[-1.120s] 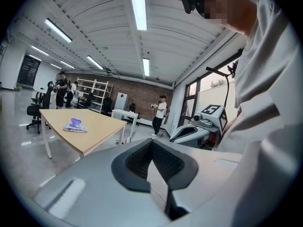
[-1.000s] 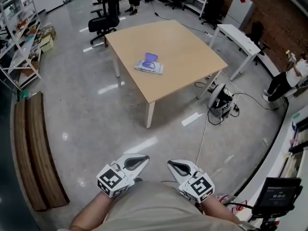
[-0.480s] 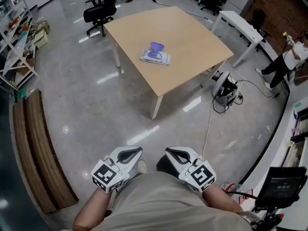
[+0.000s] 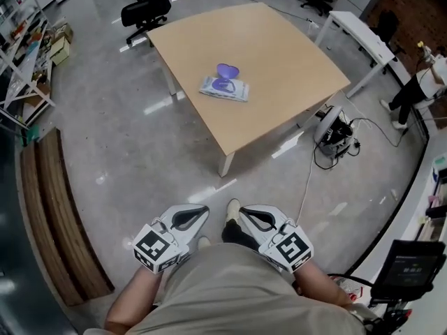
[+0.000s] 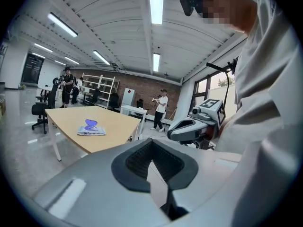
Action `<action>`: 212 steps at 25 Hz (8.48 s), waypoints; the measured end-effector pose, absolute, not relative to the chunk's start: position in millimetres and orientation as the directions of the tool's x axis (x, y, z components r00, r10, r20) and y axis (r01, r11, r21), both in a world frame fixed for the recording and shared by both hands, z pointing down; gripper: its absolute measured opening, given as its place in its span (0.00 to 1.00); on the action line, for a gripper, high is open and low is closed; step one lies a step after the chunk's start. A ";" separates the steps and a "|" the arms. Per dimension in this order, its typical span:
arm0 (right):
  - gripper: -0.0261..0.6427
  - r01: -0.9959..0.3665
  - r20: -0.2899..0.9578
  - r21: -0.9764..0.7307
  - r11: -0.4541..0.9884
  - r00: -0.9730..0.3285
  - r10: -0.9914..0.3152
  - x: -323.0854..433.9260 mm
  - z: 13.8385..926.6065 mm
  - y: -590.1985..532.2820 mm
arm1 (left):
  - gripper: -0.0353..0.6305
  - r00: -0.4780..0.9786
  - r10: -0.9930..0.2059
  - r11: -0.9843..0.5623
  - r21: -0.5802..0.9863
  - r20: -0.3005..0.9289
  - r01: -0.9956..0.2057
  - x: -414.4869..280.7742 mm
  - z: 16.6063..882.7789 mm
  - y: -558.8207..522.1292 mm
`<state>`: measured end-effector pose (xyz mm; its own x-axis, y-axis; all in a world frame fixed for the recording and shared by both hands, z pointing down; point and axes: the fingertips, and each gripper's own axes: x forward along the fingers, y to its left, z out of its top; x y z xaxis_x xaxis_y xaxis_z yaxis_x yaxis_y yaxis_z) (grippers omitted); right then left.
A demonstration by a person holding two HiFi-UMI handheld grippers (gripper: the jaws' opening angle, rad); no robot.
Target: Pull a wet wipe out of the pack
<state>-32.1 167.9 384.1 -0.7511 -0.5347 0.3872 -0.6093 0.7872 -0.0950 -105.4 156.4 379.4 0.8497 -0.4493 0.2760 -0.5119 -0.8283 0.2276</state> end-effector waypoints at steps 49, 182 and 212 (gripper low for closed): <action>0.07 -0.808 0.636 -0.009 0.589 -0.459 -0.620 0.2 535.2 -340.3 | 0.06 0.884 -0.220 -0.924 0.203 0.412 -0.324 -72.6 512.4 -374.1; 0.05 -0.973 0.635 0.058 0.223 -0.137 -0.761 111.7 550.1 -423.8 | 0.06 0.726 -0.070 -0.905 0.262 0.684 -0.335 -55.9 697.3 -461.3; 0.05 -0.927 0.465 0.032 0.374 -0.317 -0.827 94.0 461.0 -349.5 | 0.06 0.824 -0.259 -0.892 0.202 0.504 -0.404 -60.9 552.6 -400.1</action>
